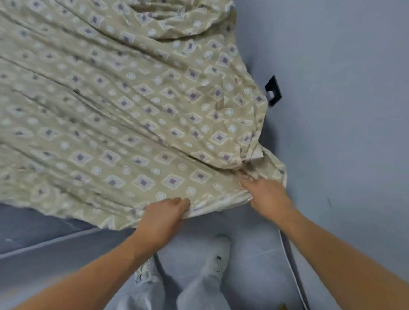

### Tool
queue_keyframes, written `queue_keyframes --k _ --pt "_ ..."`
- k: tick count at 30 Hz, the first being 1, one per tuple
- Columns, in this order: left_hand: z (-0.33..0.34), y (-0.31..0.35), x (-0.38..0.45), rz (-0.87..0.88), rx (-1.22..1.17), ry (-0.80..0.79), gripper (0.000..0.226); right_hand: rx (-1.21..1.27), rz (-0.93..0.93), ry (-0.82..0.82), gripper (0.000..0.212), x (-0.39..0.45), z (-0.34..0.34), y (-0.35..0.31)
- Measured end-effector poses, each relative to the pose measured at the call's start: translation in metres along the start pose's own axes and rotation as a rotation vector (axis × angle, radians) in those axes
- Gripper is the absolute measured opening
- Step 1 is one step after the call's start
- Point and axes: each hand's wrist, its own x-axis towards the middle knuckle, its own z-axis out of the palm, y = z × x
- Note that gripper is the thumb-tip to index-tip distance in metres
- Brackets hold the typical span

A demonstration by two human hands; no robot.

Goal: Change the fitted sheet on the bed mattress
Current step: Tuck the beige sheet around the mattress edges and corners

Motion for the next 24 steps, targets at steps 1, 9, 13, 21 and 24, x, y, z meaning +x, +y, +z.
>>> queue_keyframes --k 1,9,13,21,24 --pt "0.011 0.016 0.004 0.023 -0.026 0.001 0.042 -0.034 0.065 -0.016 0.067 -0.008 0.002 0.012" --pt "0.043 0.038 0.01 0.096 -0.043 0.038 0.044 -0.165 0.173 0.067 0.075 -0.032 0.019 0.028" --pt "0.036 -0.02 -0.022 -0.016 0.059 0.105 0.059 -0.118 -0.02 0.152 0.091 -0.023 0.035 -0.033" --pt "0.027 -0.165 -0.099 -0.211 0.072 0.132 0.081 -0.048 -0.277 0.108 0.099 0.017 0.087 -0.209" --pt "0.023 -0.22 -0.131 -0.243 0.054 0.172 0.085 -0.047 -0.287 0.144 0.099 0.031 0.103 -0.279"
